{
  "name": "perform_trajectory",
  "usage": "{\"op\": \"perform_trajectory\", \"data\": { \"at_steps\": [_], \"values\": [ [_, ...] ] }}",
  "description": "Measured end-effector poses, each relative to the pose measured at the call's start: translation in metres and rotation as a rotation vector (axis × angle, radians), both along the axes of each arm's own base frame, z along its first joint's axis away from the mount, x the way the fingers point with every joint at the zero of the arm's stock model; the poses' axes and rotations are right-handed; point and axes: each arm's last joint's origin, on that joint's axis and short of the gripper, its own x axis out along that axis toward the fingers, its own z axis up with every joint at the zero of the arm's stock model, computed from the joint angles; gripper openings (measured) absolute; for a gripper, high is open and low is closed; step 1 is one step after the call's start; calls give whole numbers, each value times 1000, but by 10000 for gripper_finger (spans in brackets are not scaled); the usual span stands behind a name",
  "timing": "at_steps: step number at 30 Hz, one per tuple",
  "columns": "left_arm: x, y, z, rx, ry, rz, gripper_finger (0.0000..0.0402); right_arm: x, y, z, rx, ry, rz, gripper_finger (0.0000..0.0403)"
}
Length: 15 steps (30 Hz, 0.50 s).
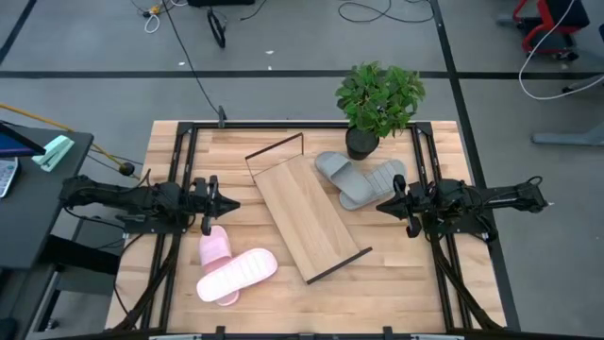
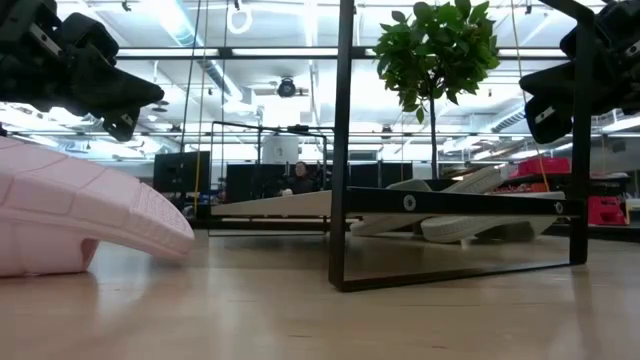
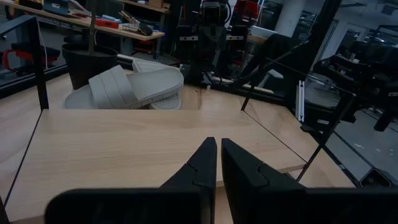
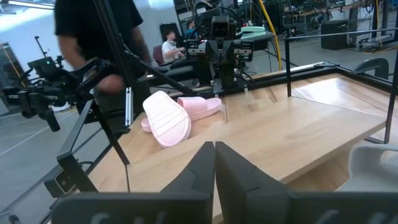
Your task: Pick and place slides into the shelf
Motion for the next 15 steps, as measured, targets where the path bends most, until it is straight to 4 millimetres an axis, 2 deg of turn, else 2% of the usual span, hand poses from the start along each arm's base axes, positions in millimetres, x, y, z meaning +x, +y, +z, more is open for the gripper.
{"op": "perform_trajectory", "data": {
  "at_steps": [8, 15],
  "values": [
    [0, 0, 0, 0, 0, 0, 39, 0, 0, 0, 0, 0, 0, 18],
    [0, 0, 0, 0, 0, 0, 29, 0, 0, 0, 0, 0, 0, 18]
  ]
}}
